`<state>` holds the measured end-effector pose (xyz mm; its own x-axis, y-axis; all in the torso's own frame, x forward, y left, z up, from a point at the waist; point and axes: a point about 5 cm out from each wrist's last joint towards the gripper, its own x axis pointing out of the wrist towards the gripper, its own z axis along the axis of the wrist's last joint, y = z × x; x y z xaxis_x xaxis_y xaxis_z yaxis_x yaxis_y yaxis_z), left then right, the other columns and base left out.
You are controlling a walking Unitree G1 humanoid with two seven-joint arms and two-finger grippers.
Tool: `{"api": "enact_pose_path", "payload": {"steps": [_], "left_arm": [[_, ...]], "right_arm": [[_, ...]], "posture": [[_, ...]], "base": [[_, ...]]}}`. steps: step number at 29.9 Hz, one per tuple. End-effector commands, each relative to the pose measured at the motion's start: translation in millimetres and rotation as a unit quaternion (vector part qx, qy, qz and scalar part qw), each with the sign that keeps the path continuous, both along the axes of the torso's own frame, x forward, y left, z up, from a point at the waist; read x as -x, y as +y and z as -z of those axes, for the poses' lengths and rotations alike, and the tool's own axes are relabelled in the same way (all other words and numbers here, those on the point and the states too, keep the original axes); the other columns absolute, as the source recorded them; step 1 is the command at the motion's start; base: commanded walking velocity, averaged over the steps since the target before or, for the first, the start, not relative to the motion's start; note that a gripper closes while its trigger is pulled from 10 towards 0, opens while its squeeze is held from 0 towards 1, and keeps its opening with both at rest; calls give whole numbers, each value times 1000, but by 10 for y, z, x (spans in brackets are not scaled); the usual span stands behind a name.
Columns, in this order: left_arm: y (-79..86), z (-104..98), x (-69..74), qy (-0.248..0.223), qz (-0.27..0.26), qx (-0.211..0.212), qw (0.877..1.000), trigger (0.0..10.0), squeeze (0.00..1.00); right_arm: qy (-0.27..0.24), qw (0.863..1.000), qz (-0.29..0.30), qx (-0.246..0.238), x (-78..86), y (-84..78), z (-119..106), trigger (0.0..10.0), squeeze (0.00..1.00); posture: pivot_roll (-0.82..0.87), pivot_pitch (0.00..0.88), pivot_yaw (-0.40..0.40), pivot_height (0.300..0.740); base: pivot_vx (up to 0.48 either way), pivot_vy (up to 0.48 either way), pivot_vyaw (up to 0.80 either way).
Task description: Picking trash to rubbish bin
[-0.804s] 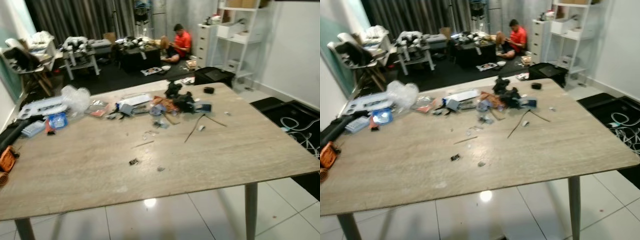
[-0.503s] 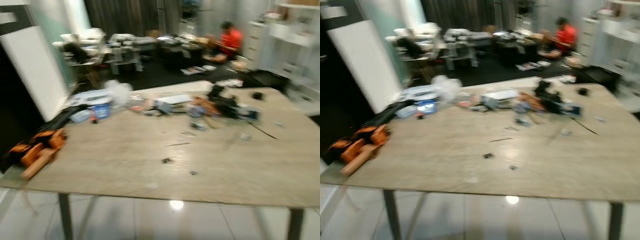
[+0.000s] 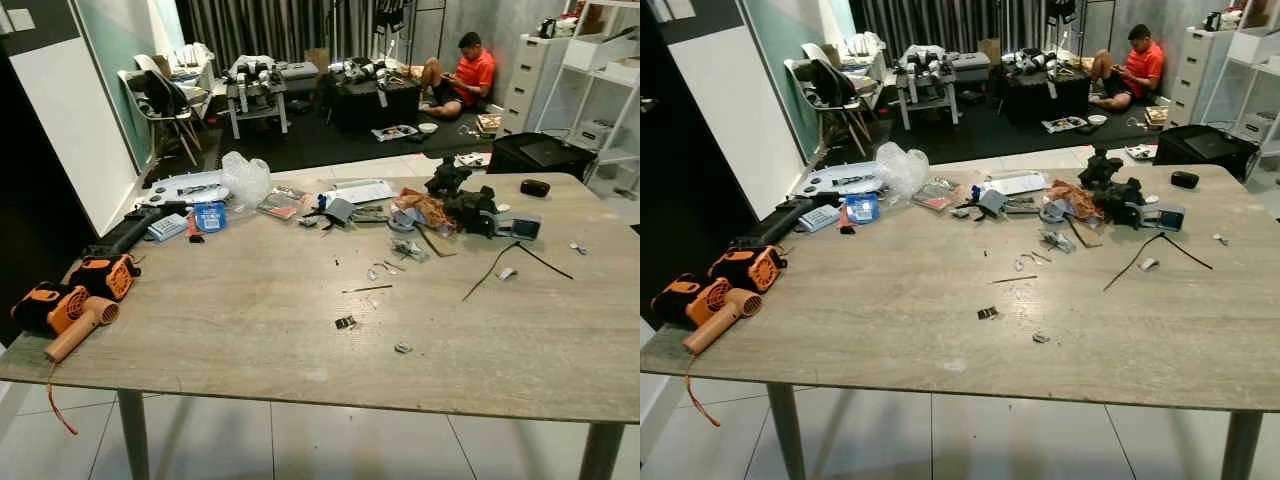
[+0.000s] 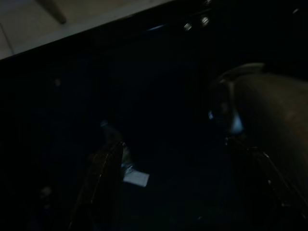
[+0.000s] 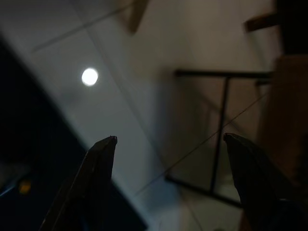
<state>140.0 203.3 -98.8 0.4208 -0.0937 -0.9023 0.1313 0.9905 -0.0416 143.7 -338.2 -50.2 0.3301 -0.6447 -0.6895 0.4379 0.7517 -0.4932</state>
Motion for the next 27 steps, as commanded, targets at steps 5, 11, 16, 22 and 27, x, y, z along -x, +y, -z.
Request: {"api": "enact_pose_path", "payload": {"steps": [5,11,16,22,27], "left_arm": [[19,17,50,9,-4,-6,1000,10000,0],[21,17,51,9,-5,-6,1000,10000,0],[24,16,49,9,-6,-8,1000,10000,0],[26,16,47,8,-10,-11,1000,10000,0],[30,21,58,12,-6,-19,1000,10000,0]], "right_arm": [[-122,975,86,165,-270,-633,-676,10000,0],[-227,922,138,280,-502,-1006,-1396,10000,0],[-302,872,144,356,-667,-1169,-2024,10000,0],[-446,806,51,385,-1033,-1003,-2726,10000,0],[-560,781,-40,274,-1375,-691,-2932,10000,0]], "posture": [[-167,88,111,740],[-169,90,113,740],[-165,87,112,740],[-164,88,113,740],[-168,85,114,740]], "base": [[0,0,0],[0,0,0],[0,0,0],[0,0,0],[0,0,0]]}}
